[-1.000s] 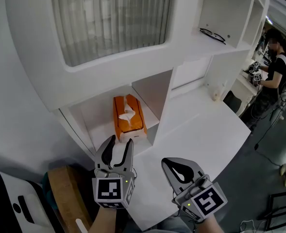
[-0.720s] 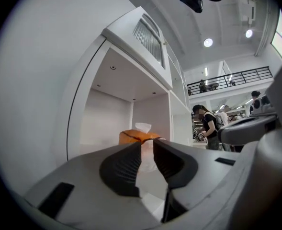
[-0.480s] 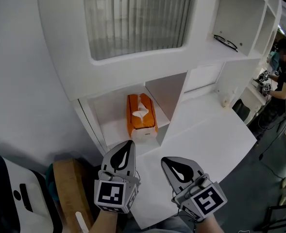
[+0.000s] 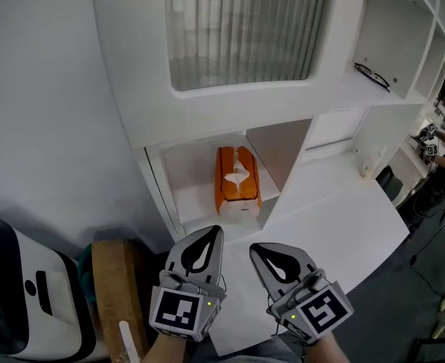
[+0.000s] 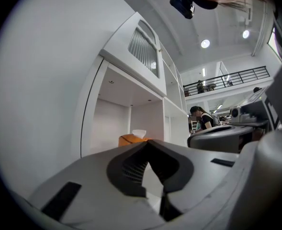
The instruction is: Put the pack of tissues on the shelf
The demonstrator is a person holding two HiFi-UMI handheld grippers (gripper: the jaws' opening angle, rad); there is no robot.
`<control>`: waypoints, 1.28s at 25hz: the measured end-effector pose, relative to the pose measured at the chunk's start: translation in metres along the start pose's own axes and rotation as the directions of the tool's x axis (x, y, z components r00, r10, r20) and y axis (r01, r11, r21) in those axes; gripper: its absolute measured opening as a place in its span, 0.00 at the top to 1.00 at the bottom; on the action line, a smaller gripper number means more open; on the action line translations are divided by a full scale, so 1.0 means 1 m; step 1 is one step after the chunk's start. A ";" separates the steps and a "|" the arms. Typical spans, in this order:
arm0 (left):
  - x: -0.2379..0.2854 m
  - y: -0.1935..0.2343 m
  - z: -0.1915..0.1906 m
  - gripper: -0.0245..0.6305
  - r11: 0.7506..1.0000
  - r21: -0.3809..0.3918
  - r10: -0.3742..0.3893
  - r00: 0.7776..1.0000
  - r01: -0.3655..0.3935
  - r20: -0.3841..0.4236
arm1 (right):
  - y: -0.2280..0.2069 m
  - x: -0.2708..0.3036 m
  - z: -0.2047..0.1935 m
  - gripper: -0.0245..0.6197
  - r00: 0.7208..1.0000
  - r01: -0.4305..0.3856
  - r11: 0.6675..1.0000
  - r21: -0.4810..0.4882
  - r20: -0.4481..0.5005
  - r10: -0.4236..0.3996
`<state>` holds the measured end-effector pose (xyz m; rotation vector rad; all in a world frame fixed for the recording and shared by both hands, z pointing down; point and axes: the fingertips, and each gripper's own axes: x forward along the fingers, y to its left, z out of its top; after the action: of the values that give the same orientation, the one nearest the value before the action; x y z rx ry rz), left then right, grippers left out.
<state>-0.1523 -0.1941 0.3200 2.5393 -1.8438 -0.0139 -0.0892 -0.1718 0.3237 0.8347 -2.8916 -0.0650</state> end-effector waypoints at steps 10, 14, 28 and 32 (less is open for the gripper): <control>-0.010 -0.005 0.000 0.93 1.000 -0.004 0.006 1.000 -0.007 -0.024 | 0.002 0.015 0.008 0.94 0.995 -0.065 0.998 0.003 0.070 0.065; -0.013 -0.007 0.000 0.93 1.000 -0.003 0.011 1.000 -0.012 -0.023 | 0.004 0.018 0.009 0.94 0.993 -0.092 0.996 0.006 0.076 0.091; -0.019 -0.018 -0.008 0.93 0.999 0.003 0.050 0.998 -0.050 -0.043 | 0.009 0.018 0.002 0.95 0.984 -0.176 0.984 0.030 0.046 0.174; -0.020 -0.021 -0.010 0.93 0.998 0.000 0.062 0.997 -0.062 -0.047 | 0.013 0.016 -0.002 0.95 0.978 -0.206 0.978 0.015 0.021 0.206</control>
<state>-0.1382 -0.1683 0.3299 2.4577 -1.9034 0.0434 -0.1092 -0.1698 0.3284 0.5352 -2.9821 -0.0273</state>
